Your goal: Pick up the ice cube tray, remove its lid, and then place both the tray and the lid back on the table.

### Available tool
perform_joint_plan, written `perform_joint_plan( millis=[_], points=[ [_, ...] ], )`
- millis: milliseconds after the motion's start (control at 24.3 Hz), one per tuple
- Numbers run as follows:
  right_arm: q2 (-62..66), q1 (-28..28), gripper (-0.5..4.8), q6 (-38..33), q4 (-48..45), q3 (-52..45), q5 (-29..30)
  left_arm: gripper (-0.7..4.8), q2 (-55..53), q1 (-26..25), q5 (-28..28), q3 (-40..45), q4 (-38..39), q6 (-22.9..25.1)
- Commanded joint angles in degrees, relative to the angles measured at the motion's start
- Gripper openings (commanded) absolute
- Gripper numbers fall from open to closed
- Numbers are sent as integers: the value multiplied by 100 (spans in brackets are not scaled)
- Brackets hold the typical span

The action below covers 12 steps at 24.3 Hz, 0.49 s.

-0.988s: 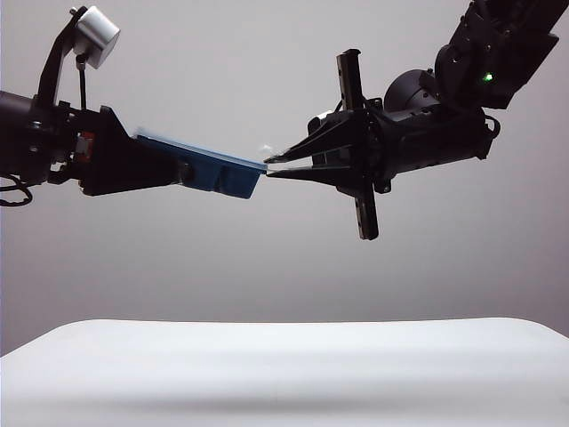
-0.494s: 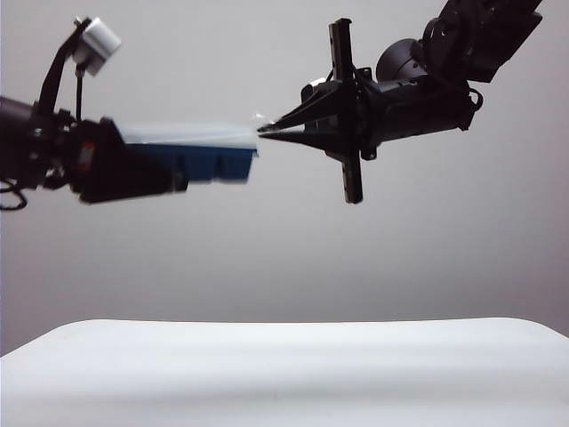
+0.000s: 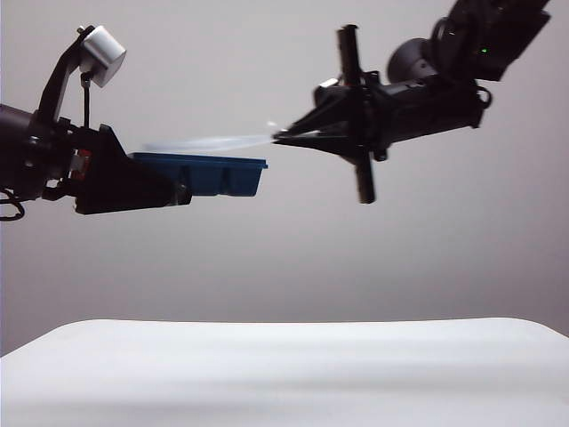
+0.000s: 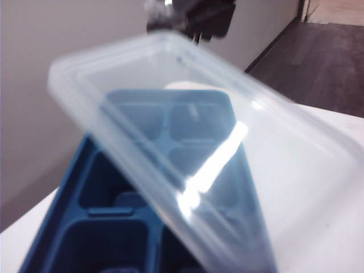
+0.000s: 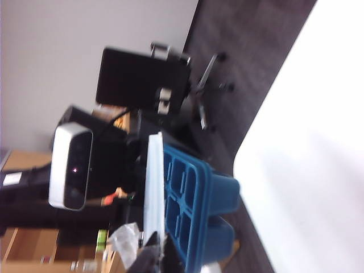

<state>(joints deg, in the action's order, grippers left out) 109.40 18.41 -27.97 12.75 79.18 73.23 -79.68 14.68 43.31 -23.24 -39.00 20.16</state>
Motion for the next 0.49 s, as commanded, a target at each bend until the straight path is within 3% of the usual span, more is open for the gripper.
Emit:
perform_joint_plan(
  millis=[41, 247, 494],
  points=[
    [-107, -367, -3, 28, -61, 31, 17, 267, 17, -9, -343, -15, 442, 232],
    [-136, -798, -3, 289, 236, 20, -118, 267, 13, -11, -693, -11, 1038, 1108],
    [-85, -929, -2, 2177, 1764, -140, -1023, 267, -22, -52, -264, -7, 968, 1768]
  ],
)
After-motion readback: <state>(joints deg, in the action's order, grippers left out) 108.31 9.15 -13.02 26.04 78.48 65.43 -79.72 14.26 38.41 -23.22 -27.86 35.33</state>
